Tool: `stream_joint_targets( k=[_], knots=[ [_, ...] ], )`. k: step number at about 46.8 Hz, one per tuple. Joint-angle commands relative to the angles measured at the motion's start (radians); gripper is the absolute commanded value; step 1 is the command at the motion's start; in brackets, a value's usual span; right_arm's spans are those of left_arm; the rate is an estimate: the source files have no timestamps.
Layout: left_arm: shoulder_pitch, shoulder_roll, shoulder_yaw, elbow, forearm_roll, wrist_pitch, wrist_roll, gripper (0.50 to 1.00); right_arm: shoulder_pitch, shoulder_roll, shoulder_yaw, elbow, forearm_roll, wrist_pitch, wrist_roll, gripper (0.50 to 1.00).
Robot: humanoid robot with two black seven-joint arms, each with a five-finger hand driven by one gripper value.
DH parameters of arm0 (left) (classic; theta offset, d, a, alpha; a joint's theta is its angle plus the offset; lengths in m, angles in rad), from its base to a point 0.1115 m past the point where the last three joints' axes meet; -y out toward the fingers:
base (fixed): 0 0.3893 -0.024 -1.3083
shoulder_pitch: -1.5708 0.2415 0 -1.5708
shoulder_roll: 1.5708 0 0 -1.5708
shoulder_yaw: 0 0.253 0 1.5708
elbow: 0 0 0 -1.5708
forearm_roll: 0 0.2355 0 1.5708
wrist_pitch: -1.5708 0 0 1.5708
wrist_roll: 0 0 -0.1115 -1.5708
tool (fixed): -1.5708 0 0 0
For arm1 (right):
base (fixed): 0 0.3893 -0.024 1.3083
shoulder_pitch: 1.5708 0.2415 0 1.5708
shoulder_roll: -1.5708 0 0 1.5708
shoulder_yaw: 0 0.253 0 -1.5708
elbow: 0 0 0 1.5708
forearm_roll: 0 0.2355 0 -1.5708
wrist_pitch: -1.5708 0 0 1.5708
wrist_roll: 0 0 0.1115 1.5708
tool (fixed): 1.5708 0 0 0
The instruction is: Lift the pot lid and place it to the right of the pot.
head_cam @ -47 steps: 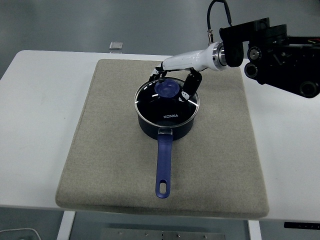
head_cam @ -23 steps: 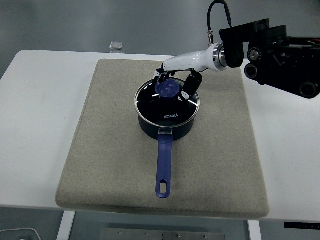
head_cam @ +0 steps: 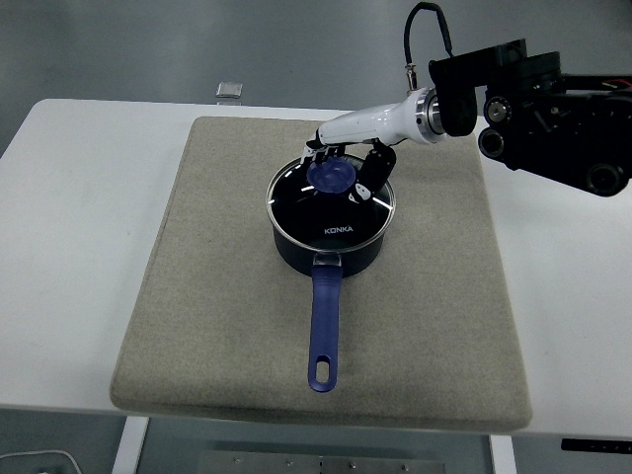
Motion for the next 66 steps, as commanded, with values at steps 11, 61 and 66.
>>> stream_joint_targets(
  k=[11, 61, 66],
  knots=[
    [0.000, 0.000, 0.000, 0.000, 0.000, -0.001, 0.000, 1.000, 0.000, 0.001, 0.000, 0.000, 0.000, 0.000, -0.002, 0.686],
    [0.000, 0.000, 0.000, 0.000, 0.000, -0.001, 0.000, 1.000, 0.135, -0.117, -0.034, -0.003, 0.072, 0.093, -0.005, 0.500],
    [0.000, 0.000, 0.000, 0.000, 0.000, 0.001, 0.000, 1.000, 0.137, -0.173, -0.040, -0.001, 0.072, 0.106, -0.005, 0.500]
  ],
)
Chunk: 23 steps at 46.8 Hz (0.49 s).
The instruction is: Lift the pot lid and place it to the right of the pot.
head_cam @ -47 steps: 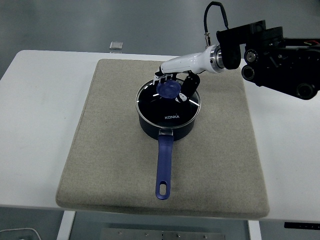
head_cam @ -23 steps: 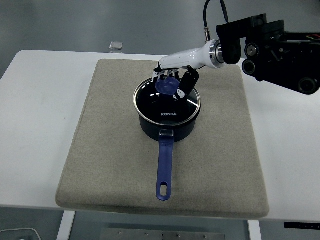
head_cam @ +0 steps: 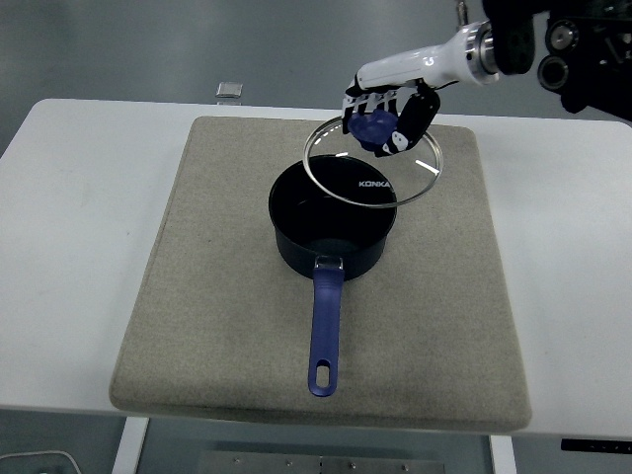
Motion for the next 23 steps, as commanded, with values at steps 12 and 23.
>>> stream_joint_targets(
  k=[12, 23],
  knots=[
    [0.000, 0.000, 0.000, 0.000, 0.000, 0.000, 0.000, 1.000, -0.032, -0.167, -0.021, 0.006, -0.009, 0.011, 0.002, 0.500],
    [0.000, 0.000, 0.000, 0.000, 0.000, 0.000, 0.000, 1.000, -0.108, -0.245, -0.015, 0.010, -0.013, -0.012, 0.006, 0.500]
  ],
)
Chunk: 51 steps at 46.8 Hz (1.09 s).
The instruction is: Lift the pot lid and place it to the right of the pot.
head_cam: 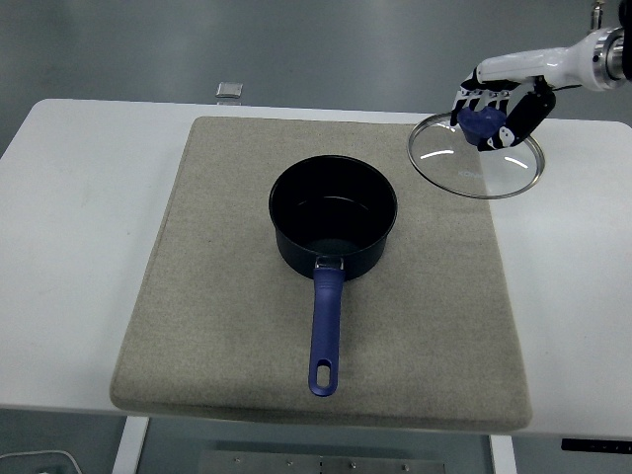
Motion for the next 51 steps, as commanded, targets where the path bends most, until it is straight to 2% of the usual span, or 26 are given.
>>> stream_joint_targets(
  k=[1, 20, 31, 45, 51],
  knots=[
    [0.000, 0.000, 0.000, 0.000, 0.000, -0.001, 0.000, 1.000, -0.027, -0.019, 0.004, 0.001, 0.000, -0.015, 0.001, 0.500],
    [0.000, 0.000, 0.000, 0.000, 0.000, 0.001, 0.000, 1.000, -0.161, -0.011, 0.009, 0.033, -0.003, -0.113, 0.003, 0.500],
    [0.000, 0.000, 0.000, 0.000, 0.000, 0.001, 0.000, 1.000, -0.205, -0.003, 0.010, 0.033, -0.003, -0.150, 0.003, 0.500],
    [0.000, 0.000, 0.000, 0.000, 0.000, 0.001, 0.000, 1.000, -0.265, 0.032, 0.012, 0.033, -0.017, -0.232, 0.009, 0.500],
    [0.000, 0.000, 0.000, 0.000, 0.000, 0.001, 0.000, 1.000, -0.274, 0.034, 0.012, 0.033, -0.017, -0.246, 0.009, 0.500]
  ],
)
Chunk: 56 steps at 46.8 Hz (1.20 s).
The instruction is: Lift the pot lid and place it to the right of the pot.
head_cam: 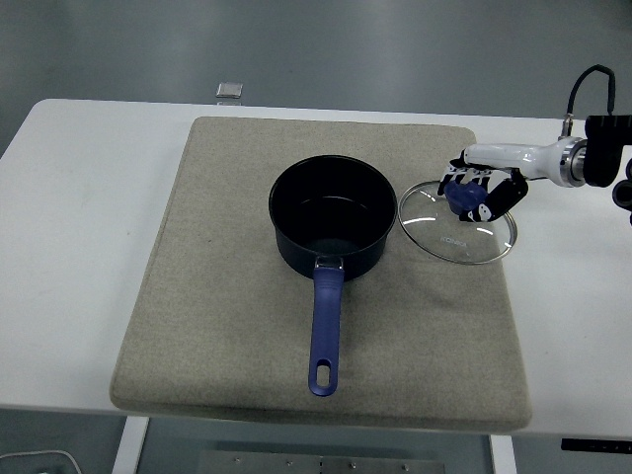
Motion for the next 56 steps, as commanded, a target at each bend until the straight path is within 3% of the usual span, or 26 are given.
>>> stream_joint_targets(
  k=[1, 14, 21, 27, 30, 37, 41, 56],
  knots=[
    [0.000, 0.000, 0.000, 0.000, 0.000, -0.001, 0.000, 1.000, -0.007, 0.000, 0.000, 0.000, 0.000, -0.009, 0.002, 0.500],
    [0.000, 0.000, 0.000, 0.000, 0.000, -0.001, 0.000, 1.000, -0.024, 0.000, 0.000, 0.000, 0.001, -0.014, 0.011, 0.502],
    [0.000, 0.000, 0.000, 0.000, 0.000, 0.000, 0.000, 1.000, -0.030, 0.016, 0.002, 0.000, 0.001, -0.014, 0.011, 0.541],
    [0.000, 0.000, 0.000, 0.000, 0.000, 0.000, 0.000, 1.000, -0.039, 0.019, 0.002, -0.002, 0.001, -0.015, 0.011, 0.617],
    [0.000, 0.000, 0.000, 0.000, 0.000, -0.001, 0.000, 1.000, -0.039, 0.019, 0.003, 0.000, 0.005, -0.017, 0.011, 0.702],
    [0.000, 0.000, 0.000, 0.000, 0.000, 0.000, 0.000, 1.000, -0.037, 0.017, 0.020, 0.000, 0.011, -0.004, 0.011, 0.797],
    [0.000, 0.000, 0.000, 0.000, 0.000, 0.000, 0.000, 1.000, -0.034, 0.017, 0.043, -0.002, 0.015, 0.005, 0.011, 0.880],
    [0.000, 0.000, 0.000, 0.000, 0.000, 0.000, 0.000, 1.000, -0.025, 0.002, 0.133, -0.002, 0.018, 0.108, 0.011, 0.891]
  ],
)
